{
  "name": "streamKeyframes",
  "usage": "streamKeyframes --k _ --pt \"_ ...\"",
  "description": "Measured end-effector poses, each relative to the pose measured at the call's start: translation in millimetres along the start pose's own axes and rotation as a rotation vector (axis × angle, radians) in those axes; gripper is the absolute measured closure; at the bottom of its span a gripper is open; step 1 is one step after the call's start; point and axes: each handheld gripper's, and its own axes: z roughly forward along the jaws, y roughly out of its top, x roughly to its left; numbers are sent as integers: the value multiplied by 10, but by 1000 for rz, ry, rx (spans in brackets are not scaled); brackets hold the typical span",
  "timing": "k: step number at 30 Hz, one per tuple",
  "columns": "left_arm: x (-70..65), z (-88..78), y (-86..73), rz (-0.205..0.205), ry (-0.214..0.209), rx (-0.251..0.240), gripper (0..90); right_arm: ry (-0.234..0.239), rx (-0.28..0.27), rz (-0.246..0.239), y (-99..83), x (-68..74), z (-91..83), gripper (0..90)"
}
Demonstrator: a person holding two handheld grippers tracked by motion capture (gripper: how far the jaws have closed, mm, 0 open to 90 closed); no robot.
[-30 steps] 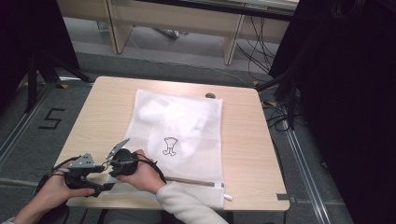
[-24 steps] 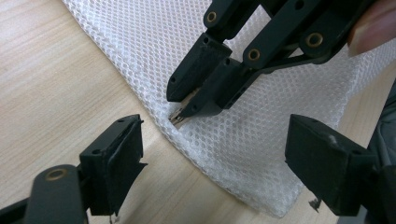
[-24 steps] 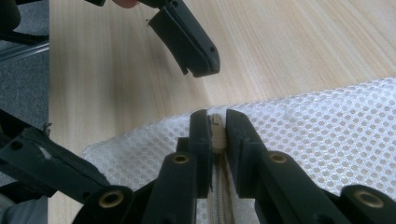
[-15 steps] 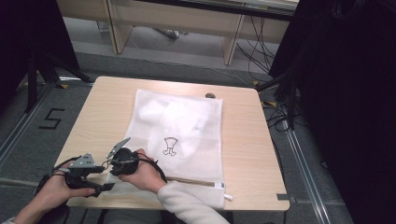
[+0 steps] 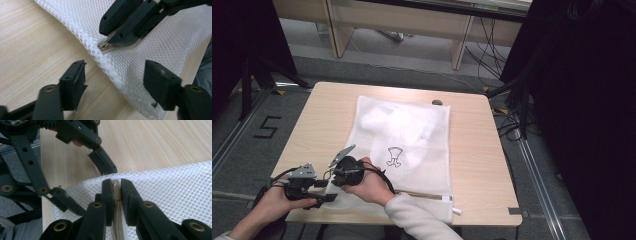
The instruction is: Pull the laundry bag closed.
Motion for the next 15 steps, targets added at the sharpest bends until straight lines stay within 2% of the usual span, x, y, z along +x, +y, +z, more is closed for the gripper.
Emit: streamKeyframes --k 1,2,4,5,7,9,10,11,14,15 --pt "23 7 4 10 -14 8 386 -12 8 2 -4 -2 -7 819" --pt "29 11 6 7 -15 13 419 -1 7 13 -1 7 -19 819" --pt "32 33 11 -20 -34 10 471 -2 9 8 1 9 -24 819" --pt "27 36 14 -41 -20 20 499 -1 11 11 2 14 -29 819" --pt "38 51 27 -39 -42 14 553 1 10 9 2 20 -32 819" --pt "31 64 30 -45 -42 15 610 3 10 18 -2 25 -38 819" --pt "30 71 31 -27 -42 14 636 3 12 20 -5 26 -42 819" --pt "30 73 33 -15 -43 23 655 -13 17 -1 -11 6 -45 819" --pt "26 72 40 11 -31 33 719 7 12 15 -22 21 -51 819" --pt "14 67 43 0 -31 25 739 -5 25 5 -26 13 -60 819"
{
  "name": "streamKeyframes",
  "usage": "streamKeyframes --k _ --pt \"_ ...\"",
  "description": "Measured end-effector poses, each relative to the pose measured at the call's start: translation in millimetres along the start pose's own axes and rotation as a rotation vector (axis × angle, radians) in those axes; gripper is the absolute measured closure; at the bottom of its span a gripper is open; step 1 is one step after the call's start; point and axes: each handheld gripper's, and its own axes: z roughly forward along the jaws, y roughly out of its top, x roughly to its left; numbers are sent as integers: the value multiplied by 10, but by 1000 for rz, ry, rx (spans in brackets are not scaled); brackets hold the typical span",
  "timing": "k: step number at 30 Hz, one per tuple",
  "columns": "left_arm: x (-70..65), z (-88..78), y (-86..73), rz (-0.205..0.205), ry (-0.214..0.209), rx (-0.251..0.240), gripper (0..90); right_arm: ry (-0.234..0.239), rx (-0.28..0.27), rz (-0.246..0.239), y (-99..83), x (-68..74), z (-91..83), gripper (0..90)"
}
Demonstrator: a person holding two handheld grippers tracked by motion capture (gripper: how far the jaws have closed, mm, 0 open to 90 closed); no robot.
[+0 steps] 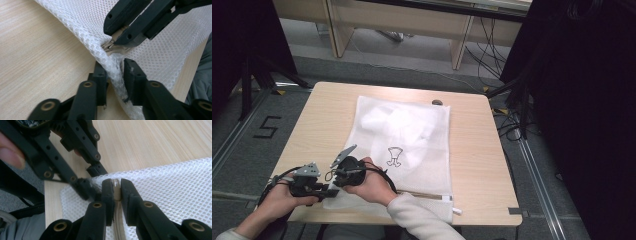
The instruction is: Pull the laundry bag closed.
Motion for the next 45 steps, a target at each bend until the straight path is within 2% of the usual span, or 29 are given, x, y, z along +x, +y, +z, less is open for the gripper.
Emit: streamKeyframes --k 1,2,3,4,5,7,12,13,18,19,20,22,25,27,30,32,38,41,45 --pt "4 -5 4 -3 -2 -2 776 13 -7 -3 -1 0 -4 819" --pt "-5 -12 5 -29 12 -6 804 12 -4 -4 -5 -3 -12 819" --pt "0 -21 11 -26 10 -7 824 11 -1 -10 -9 -6 -18 819" --pt "9 -25 13 -27 1 -6 832 -1 8 -14 -20 -12 -24 820" --pt "4 -32 14 -31 10 -4 838 11 7 -13 -26 -9 -28 820" --pt "-7 -28 19 -46 -6 -17 846 1 22 -16 -54 -10 -29 820" --pt "-21 -36 24 -75 2 -14 853 14 37 -21 -111 0 -38 821" --pt "-20 -42 25 -72 -5 -16 854 6 41 -40 -121 -6 -31 822" --pt "-15 -49 26 -74 -9 -23 854 0 49 -26 -187 -19 -36 822" --pt "-18 -45 27 -75 -11 -28 854 13 46 -21 -193 -19 -40 822" --pt "-20 -51 28 -71 -6 -27 854 2 50 -15 -208 -22 -43 822" --pt "-27 -49 29 -75 -6 -34 854 14 42 -10 -228 -28 -52 822" --pt "-33 -50 30 -78 -6 -32 854 10 47 -14 -248 -32 -61 822" --pt "-33 -53 34 -65 -7 -32 853 5 53 -19 -252 -31 -73 822" --pt "-37 -51 38 -60 -15 -34 853 21 52 -10 -261 -22 -90 822" --pt "-48 -46 39 -68 -14 -30 853 6 55 -18 -273 -27 -90 822" --pt "-56 -48 43 -69 -9 -37 854 22 70 3 -294 -18 -78 822" --pt "-47 -56 45 -73 -20 -44 853 18 76 6 -301 -14 -83 822" --pt "-49 -68 50 -70 -13 -48 853 10 86 12 -338 -17 -78 822"
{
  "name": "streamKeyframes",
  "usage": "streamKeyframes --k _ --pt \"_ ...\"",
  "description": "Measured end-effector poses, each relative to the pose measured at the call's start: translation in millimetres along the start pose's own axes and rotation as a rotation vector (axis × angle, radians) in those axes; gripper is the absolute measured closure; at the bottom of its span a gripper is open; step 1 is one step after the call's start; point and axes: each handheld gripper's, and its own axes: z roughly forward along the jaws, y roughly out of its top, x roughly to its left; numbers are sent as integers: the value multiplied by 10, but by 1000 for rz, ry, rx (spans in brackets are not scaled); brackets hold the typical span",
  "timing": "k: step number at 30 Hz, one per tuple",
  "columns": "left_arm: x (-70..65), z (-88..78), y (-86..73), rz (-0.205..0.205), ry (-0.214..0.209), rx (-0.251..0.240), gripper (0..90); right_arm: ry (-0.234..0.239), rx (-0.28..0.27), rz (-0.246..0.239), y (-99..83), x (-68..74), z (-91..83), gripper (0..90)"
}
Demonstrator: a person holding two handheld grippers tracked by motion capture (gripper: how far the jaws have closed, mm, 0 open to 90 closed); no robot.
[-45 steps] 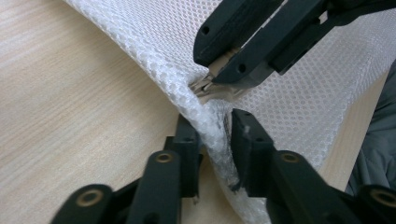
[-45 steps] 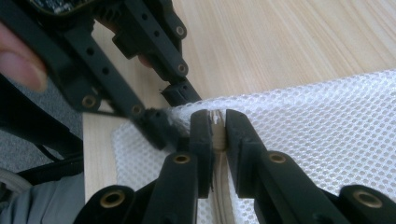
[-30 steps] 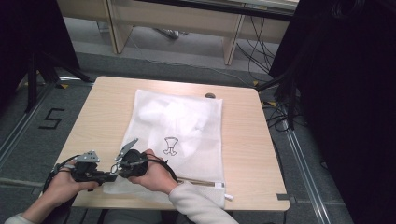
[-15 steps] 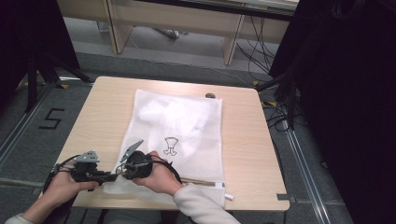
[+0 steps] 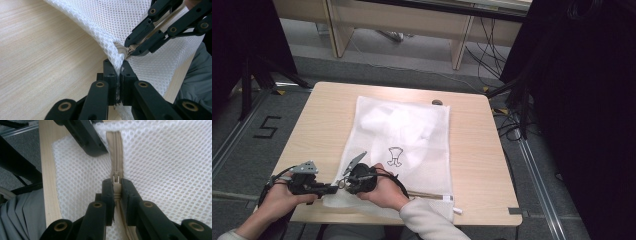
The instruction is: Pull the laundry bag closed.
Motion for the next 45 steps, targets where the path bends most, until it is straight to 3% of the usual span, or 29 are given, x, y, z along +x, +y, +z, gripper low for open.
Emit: streamKeyframes --k 6,7,13,26,28,38,40,41,44,45 --pt "-2 -9 4 -15 -3 -12 852 4 10 -16 -39 -20 -8 822" --pt "-2 -15 6 -5 4 -14 852 8 17 5 -50 -13 -18 822" --pt "-11 -13 13 17 15 -17 851 -2 28 7 -83 -19 -42 822" --pt "-9 -20 15 16 14 -23 852 12 32 22 -160 -60 -94 822" --pt "-8 -16 12 0 9 -22 852 4 34 24 -169 -61 -104 822" --pt "0 -15 9 13 25 -10 851 1 34 33 -254 -96 -134 822" --pt "0 7 -4 7 23 -39 851 8 29 24 -265 -110 -129 822" --pt "0 7 -3 6 21 -37 851 5 38 51 -272 -98 -142 822" --pt "1 1 5 4 12 -18 851 9 27 34 -282 -115 -155 822" --pt "3 2 3 5 14 -18 851 9 35 61 -286 -96 -169 822"
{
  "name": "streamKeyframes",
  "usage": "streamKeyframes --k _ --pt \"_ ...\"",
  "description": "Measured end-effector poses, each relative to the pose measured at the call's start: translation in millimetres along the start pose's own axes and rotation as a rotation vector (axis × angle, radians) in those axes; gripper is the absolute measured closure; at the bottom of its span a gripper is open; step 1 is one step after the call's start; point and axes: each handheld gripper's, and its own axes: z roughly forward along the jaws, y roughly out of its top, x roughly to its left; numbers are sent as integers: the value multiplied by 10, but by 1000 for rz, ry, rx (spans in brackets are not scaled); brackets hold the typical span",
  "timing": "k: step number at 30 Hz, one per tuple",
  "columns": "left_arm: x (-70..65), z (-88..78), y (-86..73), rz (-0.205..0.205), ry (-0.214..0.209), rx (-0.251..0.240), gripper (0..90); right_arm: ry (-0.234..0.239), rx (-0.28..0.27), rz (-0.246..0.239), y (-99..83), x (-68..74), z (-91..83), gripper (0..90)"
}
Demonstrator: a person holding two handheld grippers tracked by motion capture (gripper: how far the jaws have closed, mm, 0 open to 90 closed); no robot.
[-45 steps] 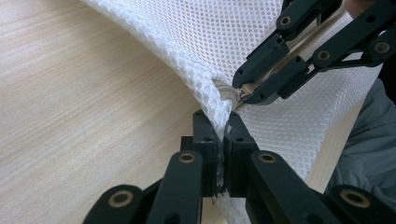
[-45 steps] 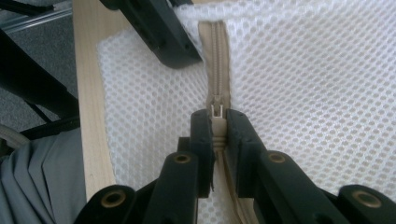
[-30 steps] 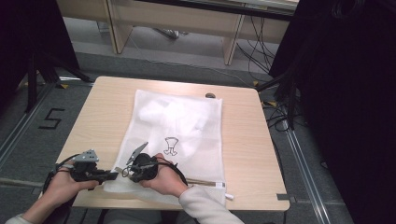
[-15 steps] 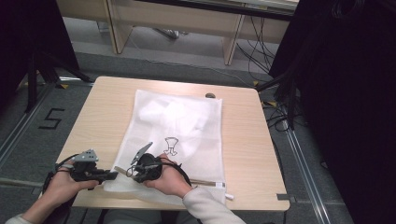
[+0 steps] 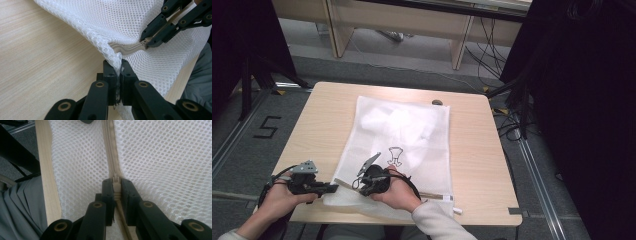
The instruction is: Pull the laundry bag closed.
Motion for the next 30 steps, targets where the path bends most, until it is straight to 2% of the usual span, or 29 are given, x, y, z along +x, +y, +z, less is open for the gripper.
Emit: streamKeyframes --k 1,4,7,8,10,12,13,16,18,19,20,22,24,26,28,29,30 --pt "-1 0 0 -1 0 0 851 2 -6 -20 -1 -16 3 822" --pt "-10 0 -4 -6 14 4 851 -6 2 -18 -7 -18 3 822" --pt "2 -1 -2 3 4 8 851 1 0 -21 -18 -29 -5 822" --pt "2 0 -1 2 3 8 851 0 9 9 -24 -11 -13 822" --pt "0 2 -3 -1 3 6 851 4 0 -17 -28 -32 -19 822" --pt "-8 9 -9 -6 16 -10 851 -8 1 -14 -35 -33 -31 822" --pt "0 6 -6 -3 5 0 851 2 0 -16 -38 -36 -38 822" --pt "3 0 -4 3 8 11 851 -5 -1 -19 -55 -43 -47 822" --pt "-1 4 -5 -2 6 7 851 -5 3 -9 -67 -41 -59 822" --pt "-3 7 -9 3 18 0 851 -4 4 -4 -70 -39 -64 822" --pt "-7 19 -15 -3 19 -15 851 1 -2 -15 -71 -44 -63 822" --pt "2 7 -7 0 8 8 850 -5 1 -8 -80 -48 -82 822" --pt "-5 19 -13 2 16 -12 850 -2 -1 2 -88 -42 -87 822" --pt "-1 17 -14 3 18 -9 850 -2 1 -5 -87 -42 -98 822" --pt "4 2 -5 4 12 14 850 -3 0 -9 -88 -45 -105 822" --pt "-1 9 -8 -2 10 1 850 -8 0 -17 -88 -51 -105 822" --pt "2 3 -6 5 17 10 850 -6 2 -8 -94 -50 -115 822"
